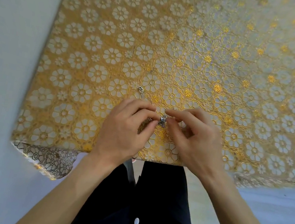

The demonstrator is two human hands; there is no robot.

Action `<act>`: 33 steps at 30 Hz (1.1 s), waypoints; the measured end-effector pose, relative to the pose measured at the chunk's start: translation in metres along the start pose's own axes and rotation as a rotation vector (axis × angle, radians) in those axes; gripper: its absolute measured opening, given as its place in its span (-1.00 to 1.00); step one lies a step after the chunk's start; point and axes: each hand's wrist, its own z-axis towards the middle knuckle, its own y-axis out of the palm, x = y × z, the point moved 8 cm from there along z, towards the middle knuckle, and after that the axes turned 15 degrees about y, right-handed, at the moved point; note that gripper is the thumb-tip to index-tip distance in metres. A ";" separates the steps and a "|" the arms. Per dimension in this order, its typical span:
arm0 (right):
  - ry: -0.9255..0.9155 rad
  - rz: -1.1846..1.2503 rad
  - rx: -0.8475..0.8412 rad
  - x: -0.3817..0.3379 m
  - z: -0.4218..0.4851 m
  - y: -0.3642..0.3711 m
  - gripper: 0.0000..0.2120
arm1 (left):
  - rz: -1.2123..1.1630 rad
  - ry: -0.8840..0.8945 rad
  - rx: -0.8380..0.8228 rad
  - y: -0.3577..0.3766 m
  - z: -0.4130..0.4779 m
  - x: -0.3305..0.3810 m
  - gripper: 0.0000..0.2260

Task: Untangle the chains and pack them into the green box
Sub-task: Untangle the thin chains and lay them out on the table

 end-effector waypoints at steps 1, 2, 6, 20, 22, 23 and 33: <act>-0.025 -0.028 -0.010 -0.002 0.004 0.003 -0.85 | 0.001 0.004 0.004 0.000 0.000 0.000 -0.91; -0.051 -0.062 -0.020 -0.003 0.007 0.005 -0.85 | 0.000 0.005 0.008 0.000 0.000 0.000 -0.91; -0.125 -0.177 -0.046 -0.007 0.010 0.009 -0.90 | 0.008 -0.012 0.028 0.001 -0.001 0.000 -0.92; -0.029 -0.167 0.039 -0.001 -0.003 0.002 -0.92 | 0.033 -0.015 0.056 0.001 -0.001 0.000 -0.93; -0.021 -0.123 0.042 -0.002 -0.001 -0.001 -0.88 | 0.033 -0.023 0.056 0.001 -0.001 -0.001 -0.93; -0.025 -0.114 0.042 -0.004 0.000 -0.002 -0.85 | 0.032 -0.026 0.056 0.001 -0.001 -0.001 -0.93; -0.047 -0.175 -0.052 -0.009 0.006 0.011 -0.87 | 0.030 -0.023 0.058 0.001 0.000 -0.001 -0.94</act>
